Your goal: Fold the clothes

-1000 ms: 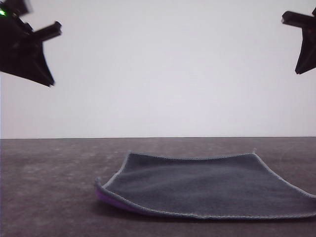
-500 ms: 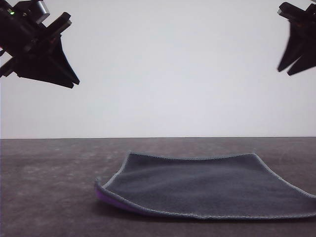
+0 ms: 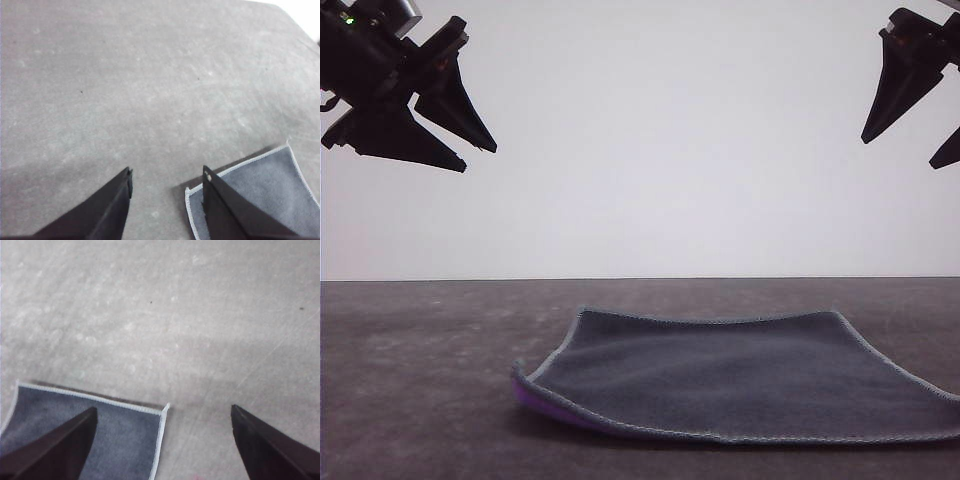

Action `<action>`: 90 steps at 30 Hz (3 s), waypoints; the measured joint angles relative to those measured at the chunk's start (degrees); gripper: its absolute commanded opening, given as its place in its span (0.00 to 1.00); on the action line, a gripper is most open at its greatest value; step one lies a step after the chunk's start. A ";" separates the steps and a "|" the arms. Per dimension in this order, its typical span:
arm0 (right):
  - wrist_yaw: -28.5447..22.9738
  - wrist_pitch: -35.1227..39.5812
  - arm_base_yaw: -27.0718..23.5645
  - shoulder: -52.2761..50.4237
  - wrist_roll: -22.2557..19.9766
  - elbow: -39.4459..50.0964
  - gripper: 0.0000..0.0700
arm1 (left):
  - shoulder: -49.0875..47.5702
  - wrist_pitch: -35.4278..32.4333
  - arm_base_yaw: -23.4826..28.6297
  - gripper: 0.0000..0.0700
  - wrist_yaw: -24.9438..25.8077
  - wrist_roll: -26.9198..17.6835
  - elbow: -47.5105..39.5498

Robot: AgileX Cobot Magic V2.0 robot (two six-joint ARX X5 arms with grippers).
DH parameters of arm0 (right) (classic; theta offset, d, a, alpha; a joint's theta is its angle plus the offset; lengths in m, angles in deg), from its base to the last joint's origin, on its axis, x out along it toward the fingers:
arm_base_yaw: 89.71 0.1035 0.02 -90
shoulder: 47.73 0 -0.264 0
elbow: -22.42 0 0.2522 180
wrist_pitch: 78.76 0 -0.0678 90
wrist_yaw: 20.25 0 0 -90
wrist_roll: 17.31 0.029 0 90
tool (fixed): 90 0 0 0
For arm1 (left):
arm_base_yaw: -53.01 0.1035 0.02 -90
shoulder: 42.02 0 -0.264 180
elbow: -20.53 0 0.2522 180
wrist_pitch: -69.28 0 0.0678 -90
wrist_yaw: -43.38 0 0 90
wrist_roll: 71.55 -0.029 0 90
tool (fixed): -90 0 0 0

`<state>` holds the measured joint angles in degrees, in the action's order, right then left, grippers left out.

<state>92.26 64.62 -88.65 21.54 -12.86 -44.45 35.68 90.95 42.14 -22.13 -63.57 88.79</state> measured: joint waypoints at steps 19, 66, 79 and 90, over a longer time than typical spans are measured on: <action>13.74 10.03 0.00 24.98 -0.14 -0.10 0.78 | 27.67 4.48 -4.67 0.39 11.09 1.56 11.54; 17.19 13.91 3.37 32.03 0.01 -0.66 0.00 | 32.01 2.79 -10.65 0.00 8.93 0.40 11.72; 30.69 3.43 -0.90 29.78 -4.29 -0.66 0.00 | 31.81 7.75 -9.61 0.00 22.76 -1.14 11.72; 36.03 -16.52 -1.45 25.23 -11.12 -0.66 0.00 | 26.84 20.91 -9.53 0.00 25.25 -7.64 11.81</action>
<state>128.29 48.10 -90.11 46.77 -23.98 -45.10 62.51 111.85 32.61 3.11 -71.21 100.59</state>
